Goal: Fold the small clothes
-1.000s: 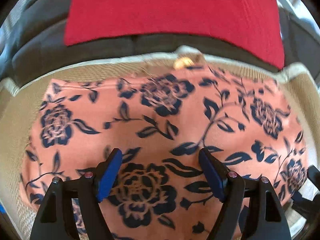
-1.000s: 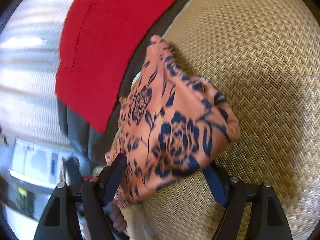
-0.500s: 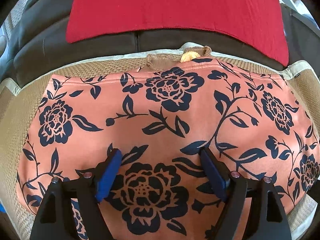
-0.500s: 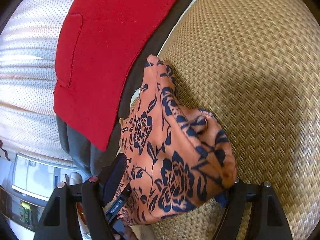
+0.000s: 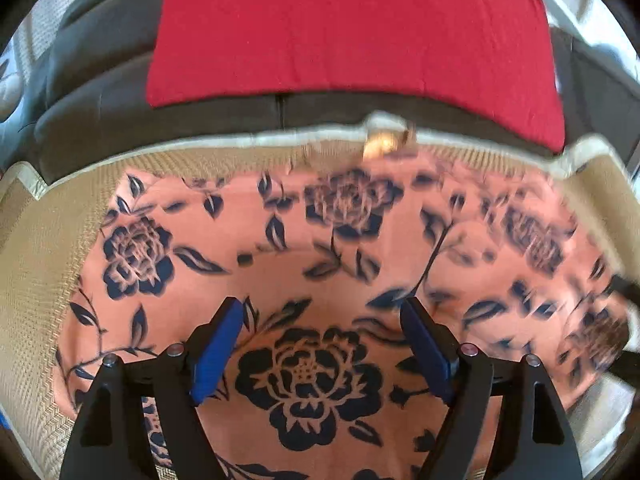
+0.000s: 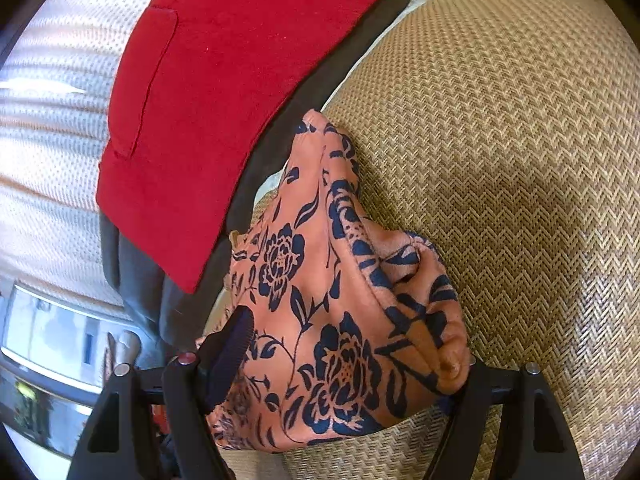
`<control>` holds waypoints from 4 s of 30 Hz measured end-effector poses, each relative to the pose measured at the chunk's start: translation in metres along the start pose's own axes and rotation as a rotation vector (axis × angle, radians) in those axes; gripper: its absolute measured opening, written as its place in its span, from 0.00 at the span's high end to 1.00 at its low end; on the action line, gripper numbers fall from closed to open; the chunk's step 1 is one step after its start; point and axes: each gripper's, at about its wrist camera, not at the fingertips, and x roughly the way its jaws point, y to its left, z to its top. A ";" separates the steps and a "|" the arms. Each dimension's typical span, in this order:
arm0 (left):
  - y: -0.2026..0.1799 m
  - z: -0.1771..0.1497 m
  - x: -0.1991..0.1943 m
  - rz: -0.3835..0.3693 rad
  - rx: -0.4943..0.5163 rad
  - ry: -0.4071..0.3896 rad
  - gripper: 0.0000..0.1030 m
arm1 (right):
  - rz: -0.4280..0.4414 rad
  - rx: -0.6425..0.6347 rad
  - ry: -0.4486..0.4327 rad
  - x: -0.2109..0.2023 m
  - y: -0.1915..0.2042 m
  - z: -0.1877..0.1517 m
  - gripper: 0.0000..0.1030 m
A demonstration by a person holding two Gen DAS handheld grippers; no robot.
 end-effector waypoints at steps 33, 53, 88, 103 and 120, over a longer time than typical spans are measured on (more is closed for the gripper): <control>-0.006 -0.012 0.007 0.006 0.025 -0.005 0.19 | -0.023 -0.106 0.091 -0.004 -0.021 0.051 0.39; -0.006 -0.013 0.002 0.011 0.045 -0.013 0.17 | -0.059 -0.294 0.214 0.068 0.010 0.119 0.75; 0.185 -0.056 -0.035 0.148 -0.240 0.084 0.37 | -0.116 -0.357 0.215 0.059 0.042 0.033 0.25; 0.182 -0.066 -0.054 0.131 -0.120 0.090 0.56 | -0.149 -0.320 0.278 0.056 0.057 0.052 0.24; 0.159 -0.041 -0.065 0.114 -0.132 0.009 0.32 | -0.111 -0.238 0.132 0.092 0.058 0.160 0.24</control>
